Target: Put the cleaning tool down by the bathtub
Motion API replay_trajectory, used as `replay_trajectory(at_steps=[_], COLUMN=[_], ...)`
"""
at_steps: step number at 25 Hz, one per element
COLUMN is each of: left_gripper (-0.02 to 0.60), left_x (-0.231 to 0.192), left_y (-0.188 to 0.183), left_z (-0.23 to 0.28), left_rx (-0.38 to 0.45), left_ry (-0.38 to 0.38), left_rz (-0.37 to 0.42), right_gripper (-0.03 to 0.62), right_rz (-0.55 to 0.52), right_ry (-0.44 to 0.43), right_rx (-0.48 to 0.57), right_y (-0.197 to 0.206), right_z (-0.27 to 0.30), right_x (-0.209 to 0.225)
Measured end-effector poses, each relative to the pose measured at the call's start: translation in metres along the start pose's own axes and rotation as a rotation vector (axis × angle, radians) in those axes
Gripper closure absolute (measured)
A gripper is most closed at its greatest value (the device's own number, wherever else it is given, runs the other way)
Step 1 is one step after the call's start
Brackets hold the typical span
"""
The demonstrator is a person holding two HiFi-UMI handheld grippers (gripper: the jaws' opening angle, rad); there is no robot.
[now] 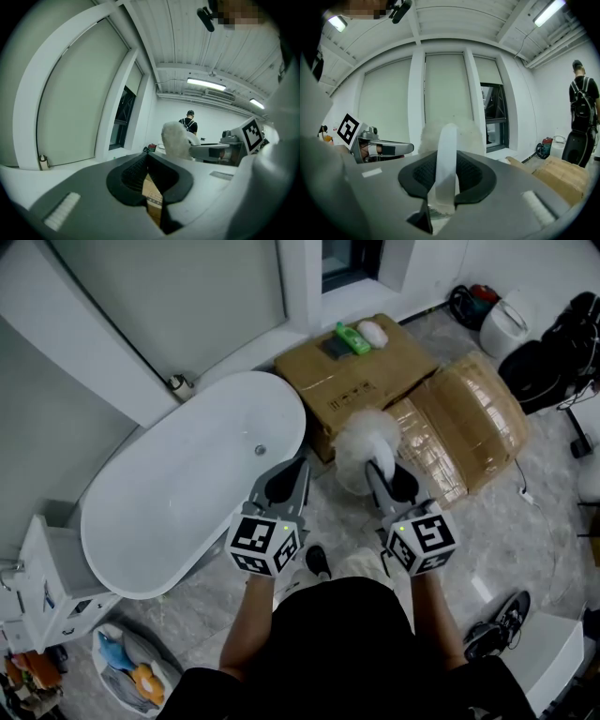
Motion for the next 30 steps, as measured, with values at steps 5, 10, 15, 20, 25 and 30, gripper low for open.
replay_trajectory(at_steps=[5, 10, 15, 20, 25, 30], left_gripper=[0.583, 0.583, 0.583, 0.583, 0.583, 0.583], left_x=[-0.01, -0.02, -0.036, -0.053, -0.067, -0.076], left_y=[0.006, 0.007, -0.003, -0.014, -0.018, -0.025], left_z=[0.003, 0.021, 0.05, 0.086, 0.126, 0.161], left_rx=[-0.025, -0.026, -0.025, -0.026, -0.028, -0.022], left_ry=[-0.002, -0.026, -0.057, -0.084, -0.13, -0.185], left_rz=[-0.004, -0.004, 0.003, 0.007, -0.005, -0.014], right_gripper=[0.499, 0.499, 0.499, 0.499, 0.499, 0.499], right_rz=[0.011, 0.016, 0.01, 0.014, 0.01, 0.006], right_ry=[0.0, -0.026, -0.062, -0.095, -0.136, -0.182], right_rx=[-0.011, -0.016, -0.004, -0.009, -0.031, -0.043], right_y=[0.003, 0.004, -0.01, -0.02, -0.023, -0.031], right_z=[0.013, 0.033, 0.066, 0.104, 0.139, 0.17], right_x=[0.002, 0.018, 0.041, 0.069, 0.103, 0.137])
Point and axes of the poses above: the fingertips, and each gripper's own axes: z forward along the fingers, x to its right, y out of its underside, the point moved 4 cm from there along -z, backward along the fingers, and after that the axes turned 3 degrees about x, right-handed, at the moved point
